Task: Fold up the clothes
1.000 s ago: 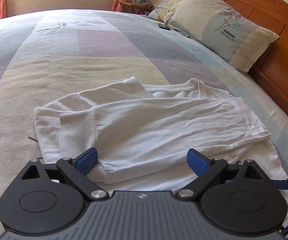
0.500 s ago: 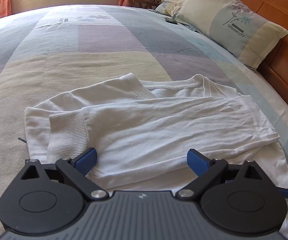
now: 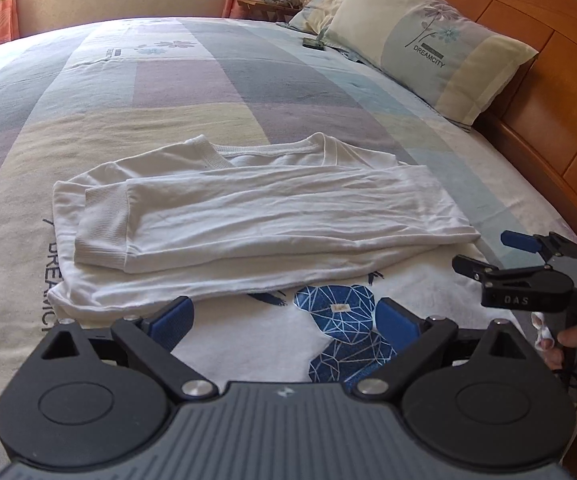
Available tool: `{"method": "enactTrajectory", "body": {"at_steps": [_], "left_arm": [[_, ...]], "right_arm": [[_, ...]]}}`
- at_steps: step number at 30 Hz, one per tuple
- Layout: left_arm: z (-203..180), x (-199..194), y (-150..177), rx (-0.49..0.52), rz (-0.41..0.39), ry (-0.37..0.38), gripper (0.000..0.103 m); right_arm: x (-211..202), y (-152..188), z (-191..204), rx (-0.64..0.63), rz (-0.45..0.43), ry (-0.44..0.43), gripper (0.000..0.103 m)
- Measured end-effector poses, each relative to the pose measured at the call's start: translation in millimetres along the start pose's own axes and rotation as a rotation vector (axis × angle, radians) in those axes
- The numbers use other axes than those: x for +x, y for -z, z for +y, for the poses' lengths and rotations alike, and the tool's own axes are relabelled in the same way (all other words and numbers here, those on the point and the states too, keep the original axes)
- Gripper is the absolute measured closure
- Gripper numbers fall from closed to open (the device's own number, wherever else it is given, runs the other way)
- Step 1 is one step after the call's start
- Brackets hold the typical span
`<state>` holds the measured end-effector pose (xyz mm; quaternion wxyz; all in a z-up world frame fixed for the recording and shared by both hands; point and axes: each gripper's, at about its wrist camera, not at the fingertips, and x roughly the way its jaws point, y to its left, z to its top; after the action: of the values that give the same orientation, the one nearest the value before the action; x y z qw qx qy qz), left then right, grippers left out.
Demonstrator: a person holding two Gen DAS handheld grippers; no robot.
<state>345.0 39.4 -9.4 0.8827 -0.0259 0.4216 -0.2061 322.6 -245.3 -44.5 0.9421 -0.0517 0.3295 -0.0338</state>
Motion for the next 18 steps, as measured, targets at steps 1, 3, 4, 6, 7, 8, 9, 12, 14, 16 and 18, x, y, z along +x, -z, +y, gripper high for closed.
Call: {"method": "enactTrajectory", "body": {"at_steps": [1, 3, 4, 6, 7, 8, 9, 12, 14, 16, 18], "left_arm": [[-6, -1, 4, 0.000, 0.005, -0.007, 0.006], [-16, -4, 12, -0.006, 0.016, -0.027, 0.006], [-19, -5, 15, -0.013, 0.020, -0.042, 0.006], [-21, -10, 22, -0.046, 0.025, -0.073, 0.006], [-22, -12, 26, -0.070, 0.028, -0.089, 0.006], [-22, -15, 30, -0.094, 0.029, -0.100, 0.006], [-22, -19, 33, -0.116, 0.028, -0.113, 0.006], [-24, -27, 41, -0.169, 0.022, -0.160, 0.006], [-26, -31, 43, -0.202, 0.019, -0.183, 0.006], [-27, -34, 45, -0.229, 0.019, -0.201, 0.006], [-32, -39, 45, -0.228, 0.017, -0.218, 0.006]], "right_arm": [[9, -3, -7, 0.007, -0.004, 0.008, 0.000], [24, -5, -17, 0.009, -0.006, 0.020, 0.000], [31, -4, -21, 0.014, 0.005, 0.030, 0.000], [40, 2, -32, 0.037, 0.038, 0.057, 0.000], [39, 6, -40, 0.063, 0.049, 0.057, 0.000], [35, 9, -47, 0.094, 0.058, 0.045, 0.000], [32, 13, -54, 0.125, 0.067, 0.033, 0.000], [12, 11, -63, 0.131, 0.019, -0.031, 0.000], [2, -3, -60, 0.103, -0.070, -0.135, 0.000], [-2, -20, -53, 0.078, -0.143, -0.246, 0.000], [12, -32, -41, 0.072, -0.152, -0.347, 0.000]]}}
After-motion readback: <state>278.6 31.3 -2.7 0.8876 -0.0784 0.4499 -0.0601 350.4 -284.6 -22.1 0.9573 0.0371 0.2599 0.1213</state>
